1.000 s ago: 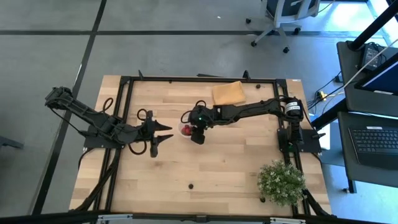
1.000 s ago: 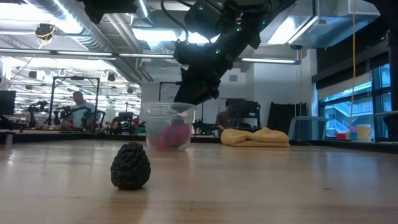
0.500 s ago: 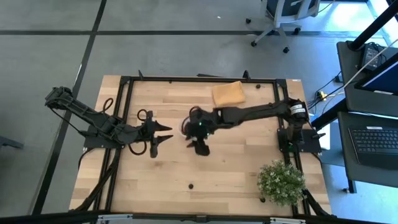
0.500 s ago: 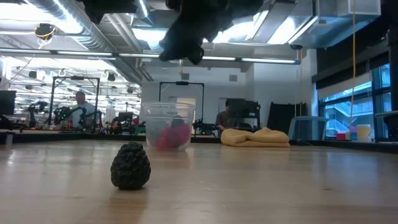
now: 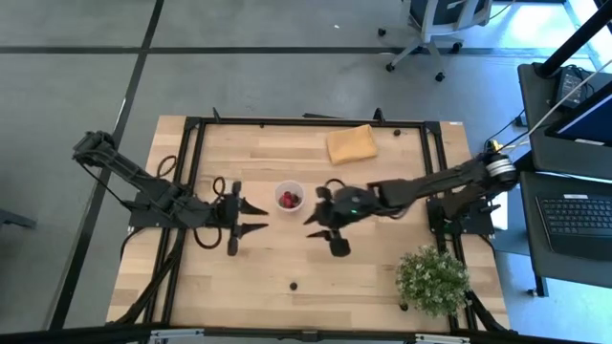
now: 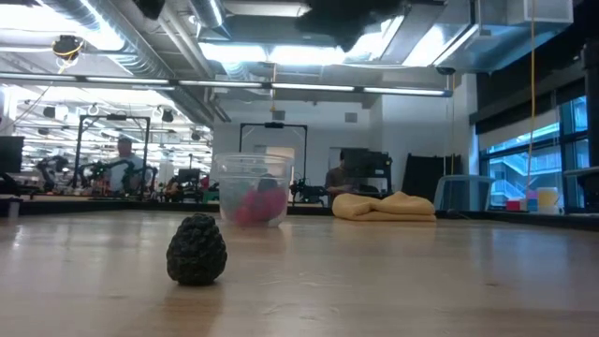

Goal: Pick and placing Produce into tupperware
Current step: Put the black raspberry into the transparent container

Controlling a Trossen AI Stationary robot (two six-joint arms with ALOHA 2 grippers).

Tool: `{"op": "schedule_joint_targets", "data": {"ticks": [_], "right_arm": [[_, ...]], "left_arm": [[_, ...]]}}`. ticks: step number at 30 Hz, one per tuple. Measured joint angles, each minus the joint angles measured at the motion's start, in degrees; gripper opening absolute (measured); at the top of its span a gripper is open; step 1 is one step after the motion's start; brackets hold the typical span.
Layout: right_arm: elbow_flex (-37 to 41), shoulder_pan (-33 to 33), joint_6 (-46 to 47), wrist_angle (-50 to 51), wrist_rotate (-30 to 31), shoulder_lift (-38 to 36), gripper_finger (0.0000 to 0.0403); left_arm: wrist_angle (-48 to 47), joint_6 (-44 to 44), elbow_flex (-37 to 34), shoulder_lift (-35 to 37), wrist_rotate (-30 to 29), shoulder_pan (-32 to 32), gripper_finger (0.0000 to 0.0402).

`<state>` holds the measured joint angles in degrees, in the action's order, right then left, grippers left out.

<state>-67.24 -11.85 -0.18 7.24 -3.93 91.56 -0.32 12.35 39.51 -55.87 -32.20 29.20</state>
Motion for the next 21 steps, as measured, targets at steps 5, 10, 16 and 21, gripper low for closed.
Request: {"op": "schedule_joint_targets", "data": {"ticks": [5, 10, 16, 21], "right_arm": [[11.2, -0.7, 4.9, -6.9, 0.0, -8.9, 0.017], [19.2, 0.3, 11.3, -6.0, 1.6, -16.1, 0.017], [29.2, 0.4, 10.4, -9.9, 4.8, -21.5, 0.017], [35.3, 0.4, 13.6, -17.1, 5.0, -23.5, 0.017]], "left_arm": [[9.0, -3.9, 0.0, -9.6, 8.8, -0.6, 0.013], [21.2, -3.4, 0.0, -21.3, 14.4, -1.3, 0.013], [39.9, 1.5, 0.0, -32.3, 17.0, -1.4, 0.013], [43.3, 0.6, 2.8, -38.1, 18.5, -1.4, 0.0136]]}}
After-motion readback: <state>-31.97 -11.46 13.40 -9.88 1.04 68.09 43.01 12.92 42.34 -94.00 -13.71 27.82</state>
